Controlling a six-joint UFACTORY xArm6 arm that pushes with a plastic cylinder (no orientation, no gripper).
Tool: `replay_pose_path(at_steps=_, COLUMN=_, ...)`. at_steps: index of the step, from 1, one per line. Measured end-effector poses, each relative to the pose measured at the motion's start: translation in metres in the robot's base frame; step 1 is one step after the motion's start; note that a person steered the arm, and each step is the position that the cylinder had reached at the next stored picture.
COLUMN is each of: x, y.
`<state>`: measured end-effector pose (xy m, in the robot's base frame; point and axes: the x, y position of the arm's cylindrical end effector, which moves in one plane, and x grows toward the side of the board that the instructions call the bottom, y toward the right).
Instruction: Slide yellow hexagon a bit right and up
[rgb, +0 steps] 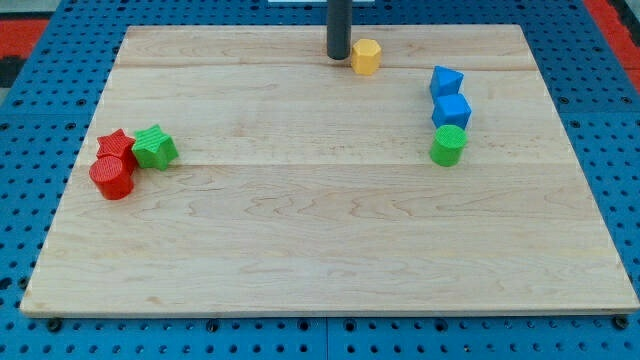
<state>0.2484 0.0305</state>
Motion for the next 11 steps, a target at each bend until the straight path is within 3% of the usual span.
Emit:
replay_pose_path(at_steps=2, x=0.012, y=0.066)
replay_pose_path(at_steps=3, x=0.012, y=0.073)
replay_pose_path(at_steps=5, x=0.036, y=0.04)
replay_pose_path(at_steps=6, x=0.058, y=0.065)
replay_pose_path(at_steps=10, x=0.03, y=0.097)
replay_pose_path(at_steps=11, x=0.027, y=0.047)
